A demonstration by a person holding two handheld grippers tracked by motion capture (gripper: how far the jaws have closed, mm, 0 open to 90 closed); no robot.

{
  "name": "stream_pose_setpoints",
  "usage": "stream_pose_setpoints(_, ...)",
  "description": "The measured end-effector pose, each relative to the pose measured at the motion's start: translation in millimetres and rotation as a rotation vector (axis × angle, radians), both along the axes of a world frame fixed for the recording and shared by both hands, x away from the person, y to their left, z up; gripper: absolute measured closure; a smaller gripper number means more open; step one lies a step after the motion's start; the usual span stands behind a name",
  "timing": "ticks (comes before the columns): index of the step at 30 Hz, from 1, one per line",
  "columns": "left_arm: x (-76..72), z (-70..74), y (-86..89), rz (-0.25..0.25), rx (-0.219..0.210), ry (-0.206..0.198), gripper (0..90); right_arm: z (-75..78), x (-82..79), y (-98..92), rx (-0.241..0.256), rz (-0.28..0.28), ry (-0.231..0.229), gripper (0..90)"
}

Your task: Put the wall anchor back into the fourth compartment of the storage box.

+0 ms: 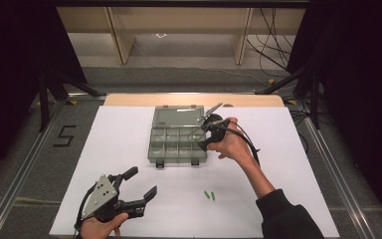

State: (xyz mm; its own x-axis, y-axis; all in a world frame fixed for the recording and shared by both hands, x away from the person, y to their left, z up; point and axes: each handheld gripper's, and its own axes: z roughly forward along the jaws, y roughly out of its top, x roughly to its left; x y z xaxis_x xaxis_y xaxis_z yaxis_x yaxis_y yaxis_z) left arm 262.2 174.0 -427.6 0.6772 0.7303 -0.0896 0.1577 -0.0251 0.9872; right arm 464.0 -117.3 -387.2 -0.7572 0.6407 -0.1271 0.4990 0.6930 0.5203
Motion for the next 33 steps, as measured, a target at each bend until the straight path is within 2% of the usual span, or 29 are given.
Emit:
stream_pose_setpoints(5,0.2,-0.2,-0.1,0.0,0.002,0.001,16.9,2.1,-18.5,-6.1,0.022,0.011,0.001,31.4)
stream_pose_setpoints(9,0.6,-0.2,0.1,-0.002,0.009,-0.002,16.9,-2.8,-32.6,-10.7,0.016,0.049,-0.008,31.4)
stream_pose_setpoints(11,0.3,-0.2,-0.1,0.0,0.012,0.0,16.9,-4.5,-40.0,-12.7,0.021,0.048,0.005,31.0)
stream_pose_setpoints(15,0.5,-0.1,-0.1,-0.001,0.009,-0.003,16.9,-9.0,-51.9,-18.1,0.027,0.061,-0.003,29.2)
stream_pose_setpoints(23,0.1,0.4,-0.4,-0.003,0.002,-0.004,16.9,-12.8,-66.3,-23.3,0.018,0.082,0.006,29.0)
stream_pose_setpoints(28,-0.3,0.9,-0.2,-0.002,0.002,-0.005,16.9,-15.9,-80.0,-24.5,0.007,0.111,0.032,29.0)
stream_pose_setpoints(31,0.1,1.1,0.0,-0.008,0.008,-0.01,16.9,-17.0,-83.4,-25.3,-0.003,0.11,0.032,29.0)
stream_pose_setpoints(33,-0.3,1.2,-0.2,-0.005,0.005,-0.007,16.9,-20.3,-87.8,-25.3,-0.01,0.11,0.051,29.0)
